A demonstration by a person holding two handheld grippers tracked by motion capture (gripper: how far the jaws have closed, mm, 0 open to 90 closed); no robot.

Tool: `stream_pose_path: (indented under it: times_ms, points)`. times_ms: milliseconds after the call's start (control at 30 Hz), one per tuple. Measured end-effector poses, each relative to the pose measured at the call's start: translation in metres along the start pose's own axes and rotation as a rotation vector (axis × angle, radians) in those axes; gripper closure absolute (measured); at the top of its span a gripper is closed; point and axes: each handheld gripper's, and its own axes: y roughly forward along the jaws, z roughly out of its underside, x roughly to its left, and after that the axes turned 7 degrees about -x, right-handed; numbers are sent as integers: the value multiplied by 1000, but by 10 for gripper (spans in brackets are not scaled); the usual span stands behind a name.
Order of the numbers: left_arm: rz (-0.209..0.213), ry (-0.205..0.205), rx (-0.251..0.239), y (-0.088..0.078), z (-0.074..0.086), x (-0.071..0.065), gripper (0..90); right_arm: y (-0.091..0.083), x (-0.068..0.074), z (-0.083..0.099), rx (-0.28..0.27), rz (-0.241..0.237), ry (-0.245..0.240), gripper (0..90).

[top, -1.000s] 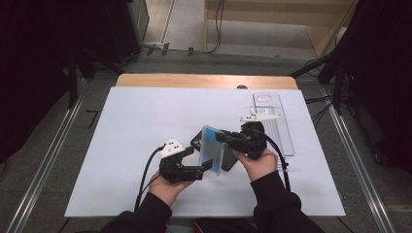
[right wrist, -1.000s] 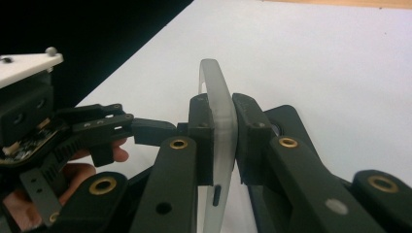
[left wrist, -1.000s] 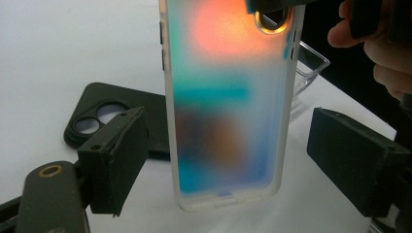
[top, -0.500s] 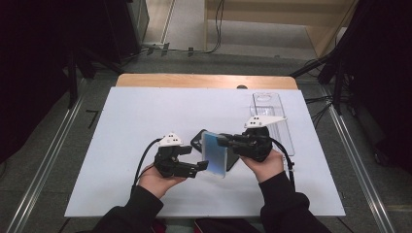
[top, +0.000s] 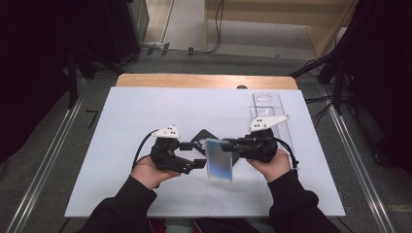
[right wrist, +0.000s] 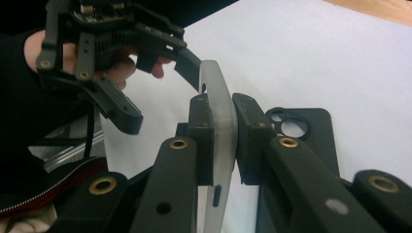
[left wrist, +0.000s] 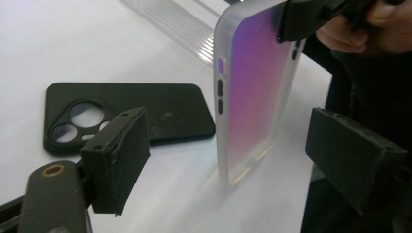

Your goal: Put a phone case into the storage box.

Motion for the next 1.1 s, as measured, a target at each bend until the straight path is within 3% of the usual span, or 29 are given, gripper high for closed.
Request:
stream_pose_path:
  times_ms: [433,567,800,833,967,1000,1100]
  points:
    - [93,53,8,-7,-20,7,175,1,-1,0,5,-81,-35,772]
    - [102,88,19,-8,-23,9,217,4,0,-1,7,-114,-49,771]
    - [149,91,44,0,-23,13,292,7,2,-2,5,-149,-68,771]
    - [170,94,50,2,-23,14,358,8,3,-3,1,-165,-67,772]
    - [212,100,62,4,-23,14,484,10,5,-5,-3,-198,-66,772]
    - [243,90,73,5,-24,13,523,10,5,-5,-1,-201,-69,772]
    - [258,68,84,6,-26,14,650,11,6,-6,1,-220,-72,772]
